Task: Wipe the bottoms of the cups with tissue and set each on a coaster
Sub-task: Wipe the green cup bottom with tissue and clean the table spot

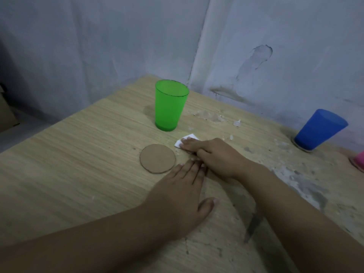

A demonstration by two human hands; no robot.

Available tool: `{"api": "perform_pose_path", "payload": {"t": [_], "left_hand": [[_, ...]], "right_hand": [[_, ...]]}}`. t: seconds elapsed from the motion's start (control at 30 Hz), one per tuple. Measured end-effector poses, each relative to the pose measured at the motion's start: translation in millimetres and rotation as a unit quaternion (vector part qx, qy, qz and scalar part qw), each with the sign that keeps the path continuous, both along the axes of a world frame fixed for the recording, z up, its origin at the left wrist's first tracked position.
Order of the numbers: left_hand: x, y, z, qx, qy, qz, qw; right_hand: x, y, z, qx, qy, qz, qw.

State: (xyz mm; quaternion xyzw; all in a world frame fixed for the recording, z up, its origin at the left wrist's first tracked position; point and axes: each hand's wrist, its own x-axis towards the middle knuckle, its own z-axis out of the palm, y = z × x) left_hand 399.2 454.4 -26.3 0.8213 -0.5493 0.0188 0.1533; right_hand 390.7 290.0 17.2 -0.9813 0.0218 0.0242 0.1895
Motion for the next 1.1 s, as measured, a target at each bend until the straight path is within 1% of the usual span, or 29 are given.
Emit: {"api": "perform_pose_path", "payload": {"t": [0.03, 0.13, 0.2, 0.27, 0.33, 0.53, 0.6, 0.67, 0.73, 0.83, 0.9, 1.0, 1.1], "left_hand": [[0, 0, 0, 0.0, -0.002, 0.001, 1.0], [1, 2, -1, 0.003, 0.0, -0.002, 1.0], [3, 2, -2, 0.006, 0.013, -0.007, 1.0], [3, 2, -3, 0.018, 0.024, -0.011, 0.999], [4, 1, -4, 0.028, 0.029, -0.015, 0.999], [4, 1, -4, 0.025, 0.021, -0.013, 0.999], [4, 1, -3, 0.028, 0.02, -0.012, 0.999], [4, 1, -2, 0.033, 0.021, -0.012, 0.999], [4, 1, -1, 0.036, 0.024, -0.014, 0.999], [4, 1, 0, 0.041, 0.028, -0.017, 0.999], [3, 1, 0, 0.041, 0.026, -0.016, 0.999], [3, 0, -2, 0.035, 0.016, -0.012, 0.999], [3, 0, -2, 0.029, 0.015, -0.01, 0.999]], "right_hand": [[0, -3, 2, -0.015, 0.004, 0.008, 1.0], [17, -13, 9, -0.126, 0.05, 0.032, 0.99], [28, -21, 14, -0.159, 0.077, 0.022, 0.984], [30, -34, 19, -0.161, 0.093, -0.012, 0.982], [22, -45, 19, -0.153, 0.087, -0.039, 0.984], [-16, -46, 7, -0.197, -0.015, -0.057, 0.979], [-24, -36, 6, -0.165, -0.062, -0.061, 0.982], [-27, -25, 6, -0.109, -0.104, -0.074, 0.986], [-29, -18, 6, -0.069, -0.122, -0.1, 0.985], [-31, -10, 7, -0.048, -0.114, -0.121, 0.985], [-36, -4, 7, -0.044, -0.113, -0.101, 0.987], [-42, 4, -1, -0.114, -0.085, -0.06, 0.988], [-43, 3, -9, -0.155, -0.039, -0.056, 0.986]]}}
